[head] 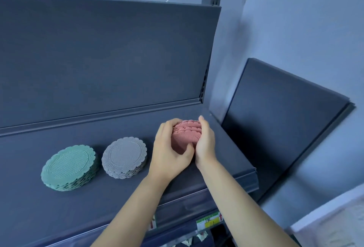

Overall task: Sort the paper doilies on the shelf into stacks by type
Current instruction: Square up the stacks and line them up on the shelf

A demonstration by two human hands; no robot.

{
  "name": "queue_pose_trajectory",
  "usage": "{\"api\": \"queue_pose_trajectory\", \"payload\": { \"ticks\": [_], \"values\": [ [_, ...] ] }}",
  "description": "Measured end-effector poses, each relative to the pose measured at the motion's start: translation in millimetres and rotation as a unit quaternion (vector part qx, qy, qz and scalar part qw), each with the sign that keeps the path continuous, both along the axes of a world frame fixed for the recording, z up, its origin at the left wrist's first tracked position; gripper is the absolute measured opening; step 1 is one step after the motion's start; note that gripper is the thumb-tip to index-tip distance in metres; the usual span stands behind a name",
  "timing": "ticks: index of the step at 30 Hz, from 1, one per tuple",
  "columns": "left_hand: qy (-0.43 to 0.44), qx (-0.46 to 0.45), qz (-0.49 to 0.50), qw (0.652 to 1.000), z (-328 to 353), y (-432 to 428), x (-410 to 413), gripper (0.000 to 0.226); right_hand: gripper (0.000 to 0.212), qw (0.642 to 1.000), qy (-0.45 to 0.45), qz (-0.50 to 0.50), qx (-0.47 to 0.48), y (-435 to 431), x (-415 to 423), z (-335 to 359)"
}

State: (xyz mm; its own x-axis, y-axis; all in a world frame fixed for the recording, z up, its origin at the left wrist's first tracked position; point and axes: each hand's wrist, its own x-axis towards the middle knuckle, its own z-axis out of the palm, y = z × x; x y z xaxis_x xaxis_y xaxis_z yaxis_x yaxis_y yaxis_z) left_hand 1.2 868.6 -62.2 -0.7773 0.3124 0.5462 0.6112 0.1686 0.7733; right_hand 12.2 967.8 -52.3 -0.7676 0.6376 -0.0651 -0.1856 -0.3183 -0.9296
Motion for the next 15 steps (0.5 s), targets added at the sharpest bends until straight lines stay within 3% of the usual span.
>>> {"api": "queue_pose_trajectory", "payload": {
  "ticks": [3, 6, 11, 15],
  "values": [
    [0.029, 0.02, -0.001, 0.999, -0.4, -0.7, -1.1, 0.048, 0.045, 0.997, 0.06, -0.005, 0.052, 1.2, 1.0, -4.8],
    [0.0, 0.009, 0.017, 1.0, -4.4, 2.8, -3.0, 0.047, 0.05, 0.996, 0.065, 0.001, 0.06, 2.7, -1.5, -6.4],
    [-0.019, 0.014, 0.055, 0.998, -4.5, 4.1, -3.5, 0.075, 0.036, 0.997, 0.065, 0.007, 0.041, 4.1, -3.2, -8.0],
    [-0.004, 0.014, 0.016, 1.0, -2.2, 2.8, -4.0, 0.062, 0.033, 0.997, 0.053, 0.029, 0.046, 3.8, -4.5, -9.2]
  ]
}}
